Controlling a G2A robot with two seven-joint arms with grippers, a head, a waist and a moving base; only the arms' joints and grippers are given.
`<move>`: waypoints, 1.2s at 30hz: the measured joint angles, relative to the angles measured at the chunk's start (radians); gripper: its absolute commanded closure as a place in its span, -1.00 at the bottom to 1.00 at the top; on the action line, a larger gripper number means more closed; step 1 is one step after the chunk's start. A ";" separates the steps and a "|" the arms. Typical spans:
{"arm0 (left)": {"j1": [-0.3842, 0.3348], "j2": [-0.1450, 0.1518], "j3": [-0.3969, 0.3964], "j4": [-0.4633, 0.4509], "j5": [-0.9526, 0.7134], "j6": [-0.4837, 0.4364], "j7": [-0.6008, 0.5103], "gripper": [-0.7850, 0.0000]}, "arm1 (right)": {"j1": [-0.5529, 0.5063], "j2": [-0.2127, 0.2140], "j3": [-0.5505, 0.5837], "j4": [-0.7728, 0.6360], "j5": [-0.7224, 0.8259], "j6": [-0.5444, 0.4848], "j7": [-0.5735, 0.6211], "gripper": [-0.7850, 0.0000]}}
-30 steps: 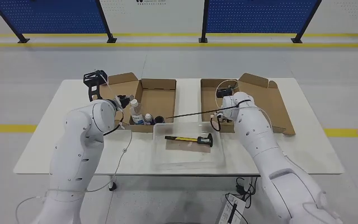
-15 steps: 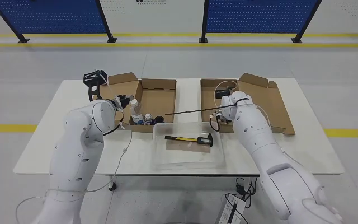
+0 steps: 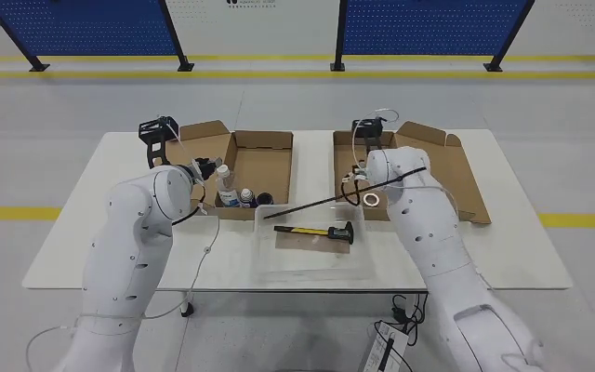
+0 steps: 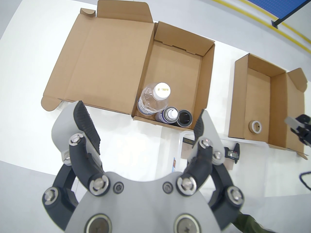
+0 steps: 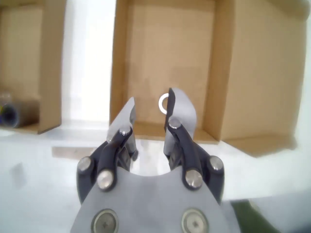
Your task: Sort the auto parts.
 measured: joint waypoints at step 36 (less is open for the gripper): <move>0.000 0.000 0.000 0.000 0.000 0.000 0.000 -1.00 | -0.038 -0.041 -0.327 0.075 0.148 -0.373 0.195 -0.68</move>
